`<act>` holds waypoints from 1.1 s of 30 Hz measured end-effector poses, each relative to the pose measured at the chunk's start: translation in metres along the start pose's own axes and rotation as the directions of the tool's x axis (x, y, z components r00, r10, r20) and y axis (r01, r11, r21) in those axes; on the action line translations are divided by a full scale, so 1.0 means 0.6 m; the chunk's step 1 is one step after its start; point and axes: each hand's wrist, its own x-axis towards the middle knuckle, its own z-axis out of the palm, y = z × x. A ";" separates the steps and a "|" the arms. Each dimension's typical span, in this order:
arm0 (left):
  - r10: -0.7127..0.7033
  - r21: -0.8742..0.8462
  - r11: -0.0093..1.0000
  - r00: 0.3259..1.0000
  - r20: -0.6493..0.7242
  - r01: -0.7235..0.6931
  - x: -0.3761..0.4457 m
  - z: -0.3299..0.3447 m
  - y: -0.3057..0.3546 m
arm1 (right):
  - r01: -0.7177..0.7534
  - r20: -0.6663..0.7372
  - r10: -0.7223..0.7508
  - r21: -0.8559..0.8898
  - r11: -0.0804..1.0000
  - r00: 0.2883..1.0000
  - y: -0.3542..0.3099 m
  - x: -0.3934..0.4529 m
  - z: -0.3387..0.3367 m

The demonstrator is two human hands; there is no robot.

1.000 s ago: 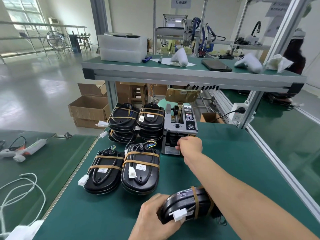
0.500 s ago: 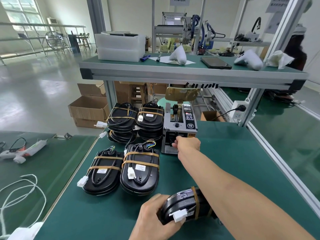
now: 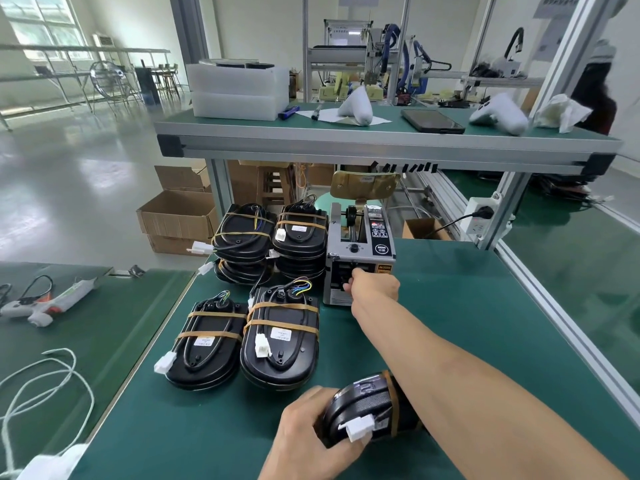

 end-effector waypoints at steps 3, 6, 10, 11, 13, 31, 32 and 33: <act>0.004 0.003 1.000 1.000 -0.009 -0.004 0.000 0.000 0.003 | 0.001 0.018 0.000 -0.027 1.000 1.000 -0.004 -0.005 -0.010; 0.017 0.004 1.000 1.000 -0.005 -0.017 -0.001 0.000 0.006 | -0.069 0.129 0.079 -0.080 0.994 0.989 -0.015 -0.012 -0.033; 0.003 0.012 1.000 1.000 -0.002 -0.003 0.000 0.000 0.005 | -0.023 0.381 0.112 -0.230 0.973 0.918 -0.036 -0.033 -0.102; 0.002 0.010 1.000 1.000 0.000 -0.002 -0.001 0.000 0.004 | 0.043 0.428 0.078 -0.266 0.963 0.900 -0.042 -0.040 -0.128; -0.002 0.004 1.000 1.000 0.008 0.002 0.000 0.000 0.003 | 0.184 0.492 -0.024 -0.279 0.943 0.870 -0.051 -0.051 -0.194; -0.013 0.015 1.000 0.999 0.041 0.012 -0.004 0.001 0.002 | 0.170 0.434 -0.131 -0.053 0.984 0.891 0.039 -0.128 -0.404; -0.012 0.015 1.000 0.999 0.043 0.012 -0.005 0.001 0.002 | 0.191 0.420 -0.143 -0.073 0.979 0.896 0.040 -0.126 -0.402; -0.011 0.015 1.000 0.999 0.044 0.011 -0.005 0.001 0.001 | 0.210 0.406 -0.156 -0.090 0.974 0.900 0.041 -0.125 -0.400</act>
